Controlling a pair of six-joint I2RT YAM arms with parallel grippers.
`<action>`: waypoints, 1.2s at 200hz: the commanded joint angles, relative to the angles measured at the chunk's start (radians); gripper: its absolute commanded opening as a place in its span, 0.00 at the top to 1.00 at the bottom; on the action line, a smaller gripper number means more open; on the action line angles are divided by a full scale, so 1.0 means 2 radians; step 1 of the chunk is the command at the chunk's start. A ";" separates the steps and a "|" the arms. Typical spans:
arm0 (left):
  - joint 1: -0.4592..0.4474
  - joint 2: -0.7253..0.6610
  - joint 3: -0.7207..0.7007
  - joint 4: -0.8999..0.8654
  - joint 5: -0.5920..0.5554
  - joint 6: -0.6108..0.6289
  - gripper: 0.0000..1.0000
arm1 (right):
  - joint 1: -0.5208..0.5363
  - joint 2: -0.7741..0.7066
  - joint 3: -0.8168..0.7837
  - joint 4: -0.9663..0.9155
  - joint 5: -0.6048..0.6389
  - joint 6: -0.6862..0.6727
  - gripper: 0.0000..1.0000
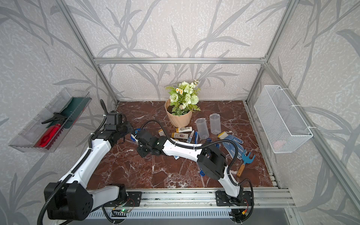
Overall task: Take out toiletry kits
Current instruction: Adjust the container at the center of the board.
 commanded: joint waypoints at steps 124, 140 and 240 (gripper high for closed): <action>0.000 0.036 -0.010 0.046 0.018 -0.018 0.80 | -0.056 0.044 0.072 -0.043 0.017 -0.001 1.00; -0.001 0.036 -0.010 0.045 0.015 -0.018 0.74 | -0.079 0.049 0.082 -0.045 0.011 0.000 1.00; -0.010 0.074 -0.015 0.081 0.060 -0.028 0.43 | -0.107 0.049 0.073 -0.026 -0.035 0.009 1.00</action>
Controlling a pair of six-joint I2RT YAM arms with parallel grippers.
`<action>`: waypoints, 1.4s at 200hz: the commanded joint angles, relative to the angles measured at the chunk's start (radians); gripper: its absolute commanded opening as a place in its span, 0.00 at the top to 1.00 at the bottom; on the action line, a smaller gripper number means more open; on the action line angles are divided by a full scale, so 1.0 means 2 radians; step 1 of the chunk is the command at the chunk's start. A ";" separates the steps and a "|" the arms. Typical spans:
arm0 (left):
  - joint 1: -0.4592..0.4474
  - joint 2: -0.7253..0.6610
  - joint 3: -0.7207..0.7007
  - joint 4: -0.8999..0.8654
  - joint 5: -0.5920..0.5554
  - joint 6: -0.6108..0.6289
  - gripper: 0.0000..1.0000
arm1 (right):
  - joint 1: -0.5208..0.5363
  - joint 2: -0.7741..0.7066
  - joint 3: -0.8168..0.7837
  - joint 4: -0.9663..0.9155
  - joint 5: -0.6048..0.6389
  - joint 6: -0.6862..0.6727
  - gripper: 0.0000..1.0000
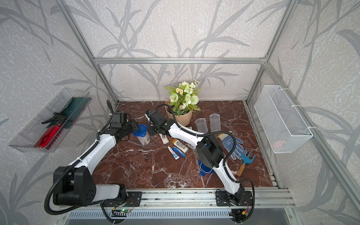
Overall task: Take out toiletry kits
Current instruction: Adjust the container at the center of the board, then unfasten the latch on the container.
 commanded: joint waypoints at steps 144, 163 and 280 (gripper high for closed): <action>-0.062 -0.071 -0.063 -0.041 0.011 -0.034 0.42 | 0.002 0.004 0.016 -0.026 -0.015 -0.006 1.00; -0.067 -0.089 -0.067 -0.055 0.009 -0.036 0.42 | -0.005 -0.015 -0.014 0.000 -0.020 0.002 1.00; -0.069 -0.126 -0.010 -0.078 -0.004 -0.023 0.98 | -0.038 -0.078 -0.148 0.134 -0.142 0.082 0.97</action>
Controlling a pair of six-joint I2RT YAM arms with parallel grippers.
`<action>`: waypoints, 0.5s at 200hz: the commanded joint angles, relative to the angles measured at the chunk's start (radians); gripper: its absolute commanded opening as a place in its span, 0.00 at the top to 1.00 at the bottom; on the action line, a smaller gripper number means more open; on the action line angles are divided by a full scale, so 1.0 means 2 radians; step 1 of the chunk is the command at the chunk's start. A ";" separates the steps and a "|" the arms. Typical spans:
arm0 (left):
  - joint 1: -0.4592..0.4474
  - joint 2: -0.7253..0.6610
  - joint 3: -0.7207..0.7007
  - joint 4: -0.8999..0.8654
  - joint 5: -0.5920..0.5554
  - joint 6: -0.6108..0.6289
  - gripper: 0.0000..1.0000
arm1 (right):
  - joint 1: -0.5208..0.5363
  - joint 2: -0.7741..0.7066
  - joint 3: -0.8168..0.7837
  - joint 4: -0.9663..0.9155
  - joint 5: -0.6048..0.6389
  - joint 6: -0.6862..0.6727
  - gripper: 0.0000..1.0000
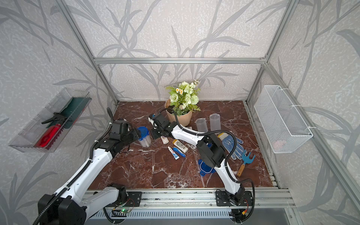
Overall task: Take out toiletry kits
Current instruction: Unfasten the latch on the container.
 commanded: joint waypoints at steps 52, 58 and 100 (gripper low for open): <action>-0.003 0.049 0.049 0.023 0.050 0.012 1.00 | -0.050 -0.093 -0.193 0.242 -0.158 0.155 0.80; -0.003 0.052 0.044 0.026 0.050 0.011 1.00 | -0.052 -0.091 -0.201 0.270 -0.173 0.186 0.76; -0.003 0.076 0.026 0.043 0.065 0.005 1.00 | -0.055 -0.043 -0.210 0.417 -0.234 0.310 0.60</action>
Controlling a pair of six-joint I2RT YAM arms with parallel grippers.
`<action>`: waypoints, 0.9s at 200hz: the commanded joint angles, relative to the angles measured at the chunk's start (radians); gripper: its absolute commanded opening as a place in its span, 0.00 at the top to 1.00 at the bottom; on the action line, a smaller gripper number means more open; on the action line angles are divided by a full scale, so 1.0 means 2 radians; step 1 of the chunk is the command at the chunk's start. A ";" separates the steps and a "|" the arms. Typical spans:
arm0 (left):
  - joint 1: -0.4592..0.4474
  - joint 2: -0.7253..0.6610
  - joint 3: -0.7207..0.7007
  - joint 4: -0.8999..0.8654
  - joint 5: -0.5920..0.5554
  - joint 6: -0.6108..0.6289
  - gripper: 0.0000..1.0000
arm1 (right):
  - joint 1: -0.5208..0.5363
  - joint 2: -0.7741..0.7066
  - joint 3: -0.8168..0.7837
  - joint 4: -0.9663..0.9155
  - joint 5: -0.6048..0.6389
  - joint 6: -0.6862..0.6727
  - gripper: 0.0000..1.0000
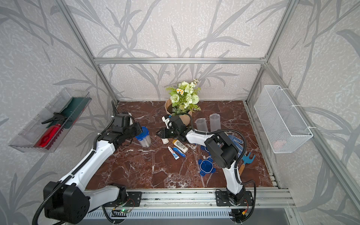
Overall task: Take out toiletry kits
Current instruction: Unfasten the latch on the container.
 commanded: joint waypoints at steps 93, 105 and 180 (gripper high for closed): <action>-0.002 0.023 -0.051 0.031 0.016 -0.012 1.00 | 0.022 0.064 0.034 0.149 -0.061 0.138 0.50; -0.002 0.021 -0.056 0.032 0.017 -0.013 1.00 | 0.024 0.072 0.036 0.160 -0.063 0.150 0.50; -0.002 0.006 -0.094 0.029 0.018 -0.023 1.00 | 0.027 0.083 0.024 0.246 -0.064 0.202 0.56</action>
